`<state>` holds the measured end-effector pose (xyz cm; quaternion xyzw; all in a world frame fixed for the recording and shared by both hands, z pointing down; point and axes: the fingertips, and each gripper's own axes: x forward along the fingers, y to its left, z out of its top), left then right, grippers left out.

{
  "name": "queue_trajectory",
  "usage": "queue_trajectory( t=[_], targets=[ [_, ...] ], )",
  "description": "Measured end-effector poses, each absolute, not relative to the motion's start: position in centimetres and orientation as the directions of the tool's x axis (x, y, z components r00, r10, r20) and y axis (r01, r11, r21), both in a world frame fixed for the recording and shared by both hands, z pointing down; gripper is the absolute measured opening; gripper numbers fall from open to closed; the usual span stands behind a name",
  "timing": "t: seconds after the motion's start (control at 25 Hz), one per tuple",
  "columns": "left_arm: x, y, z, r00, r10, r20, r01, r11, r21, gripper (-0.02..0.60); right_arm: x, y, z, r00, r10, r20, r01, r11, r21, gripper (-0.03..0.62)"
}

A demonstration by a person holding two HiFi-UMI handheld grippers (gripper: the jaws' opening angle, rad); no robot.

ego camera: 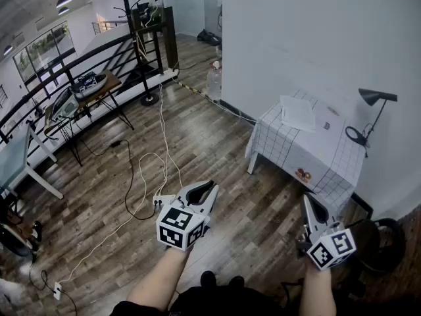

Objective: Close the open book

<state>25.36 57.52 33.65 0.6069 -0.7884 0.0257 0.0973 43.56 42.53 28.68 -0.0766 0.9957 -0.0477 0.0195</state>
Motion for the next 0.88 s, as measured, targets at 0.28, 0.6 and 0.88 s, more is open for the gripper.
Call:
queue_trajectory(
  t=[0.28,0.6,0.88],
  targets=[
    [25.7,56.7,34.4,-0.238,-0.949,0.209,-0.963,0.259,0.076,0.048,44.1,41.3,29.5,-0.985,-0.172,-0.006,-0.171,0.980,-0.105,-0.006],
    [24.5,58.0,35.8,-0.214,-0.951,0.222,-0.968,0.238,0.086,0.048,42.6,42.2,30.9,-0.980,-0.198,0.007,-0.197,0.973,-0.122,-0.006],
    [22.5,60.8,36.4,-0.216,-0.949,0.229,-0.967,0.240,0.084,0.048,40.4,45.6,30.8,-0.987,-0.160,-0.022,-0.155,0.977,-0.146,-0.006]
  ],
)
